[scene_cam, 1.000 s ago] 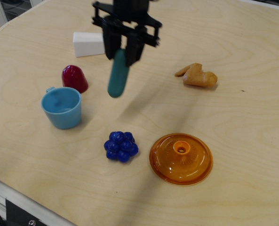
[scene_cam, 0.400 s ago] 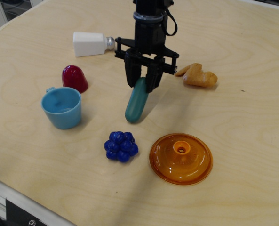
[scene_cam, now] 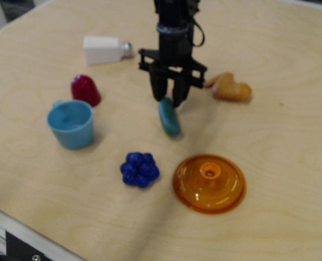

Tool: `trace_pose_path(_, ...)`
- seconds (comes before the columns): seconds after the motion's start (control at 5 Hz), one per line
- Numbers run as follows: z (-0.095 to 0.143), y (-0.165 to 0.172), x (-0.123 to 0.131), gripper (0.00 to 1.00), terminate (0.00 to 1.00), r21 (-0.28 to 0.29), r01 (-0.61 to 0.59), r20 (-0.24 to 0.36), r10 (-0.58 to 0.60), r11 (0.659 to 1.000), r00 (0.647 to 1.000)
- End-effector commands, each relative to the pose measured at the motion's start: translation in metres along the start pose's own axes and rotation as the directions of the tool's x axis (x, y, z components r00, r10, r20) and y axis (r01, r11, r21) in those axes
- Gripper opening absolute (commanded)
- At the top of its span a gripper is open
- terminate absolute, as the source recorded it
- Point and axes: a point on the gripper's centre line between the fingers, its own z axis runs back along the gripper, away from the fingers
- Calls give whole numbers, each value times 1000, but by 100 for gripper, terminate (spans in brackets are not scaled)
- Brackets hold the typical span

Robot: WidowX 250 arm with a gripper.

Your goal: Take cucumber out of cup

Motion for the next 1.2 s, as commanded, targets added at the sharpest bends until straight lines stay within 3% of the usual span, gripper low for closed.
trace_pose_path(0.0,24,1,5,100,0,33,-24,162,18,999,987)
trace_pose_path(0.4,52,13,-7,100,0,13,-114,207,109,993,972)
trace_pose_path(0.6,73,17,-13,100,0,51,-149,239,133,987,962)
trace_pose_path(0.8,73,17,-13,100,0,51,-149,239,133,987,962)
trace_pose_path(1.0,73,17,-13,100,100,51,-149,239,133,987,962)
